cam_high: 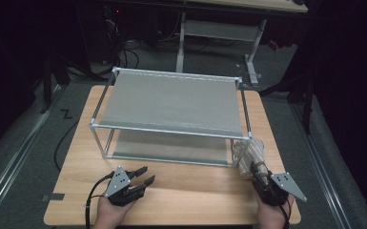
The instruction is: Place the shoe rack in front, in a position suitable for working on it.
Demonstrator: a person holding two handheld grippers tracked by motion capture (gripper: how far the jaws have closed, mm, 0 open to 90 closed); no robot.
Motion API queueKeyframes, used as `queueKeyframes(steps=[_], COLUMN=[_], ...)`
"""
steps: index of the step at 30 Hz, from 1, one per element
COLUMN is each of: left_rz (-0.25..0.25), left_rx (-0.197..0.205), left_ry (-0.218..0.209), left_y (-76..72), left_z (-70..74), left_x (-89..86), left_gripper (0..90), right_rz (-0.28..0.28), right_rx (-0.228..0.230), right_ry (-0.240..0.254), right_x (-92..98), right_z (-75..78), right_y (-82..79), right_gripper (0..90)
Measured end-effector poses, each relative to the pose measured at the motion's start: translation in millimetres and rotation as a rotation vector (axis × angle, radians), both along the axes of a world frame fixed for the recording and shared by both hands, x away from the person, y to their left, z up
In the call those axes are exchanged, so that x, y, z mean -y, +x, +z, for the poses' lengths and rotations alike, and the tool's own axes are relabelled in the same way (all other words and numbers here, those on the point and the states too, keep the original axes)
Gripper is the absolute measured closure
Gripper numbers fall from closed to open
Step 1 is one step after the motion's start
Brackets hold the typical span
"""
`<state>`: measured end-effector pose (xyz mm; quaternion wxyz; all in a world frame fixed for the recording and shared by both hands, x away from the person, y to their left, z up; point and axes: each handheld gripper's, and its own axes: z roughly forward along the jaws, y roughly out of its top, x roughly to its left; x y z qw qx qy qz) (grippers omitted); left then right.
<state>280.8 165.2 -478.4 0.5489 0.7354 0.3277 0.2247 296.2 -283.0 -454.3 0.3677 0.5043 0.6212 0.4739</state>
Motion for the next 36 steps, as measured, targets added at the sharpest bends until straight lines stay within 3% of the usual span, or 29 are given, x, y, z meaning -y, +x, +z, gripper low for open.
queueKeyframes(steps=[10,15,31,36], left_rz=[-0.003,-0.002,0.017,0.017], left_rx=[-0.004,-0.004,0.016,0.017], left_ry=[0.009,0.006,-0.007,-0.007], left_y=[-0.1,-0.2,-2.5,-2.7], left_z=[-1.7,-1.4,2.0,2.3], left_x=[1.9,1.8,-1.2,-1.5], left_gripper=[56.0,56.0,57.8,58.3], right_rz=[0.005,0.001,0.028,0.026], right_rx=[0.120,0.142,0.037,-0.045], right_ry=[0.050,0.060,0.029,0.012], right_x=[2.9,4.5,-4.3,-7.0], right_z=[32.3,37.5,14.5,1.7], right_y=[-10.4,-13.6,-6.5,0.1], right_gripper=[67.3,67.3,67.4,67.4])
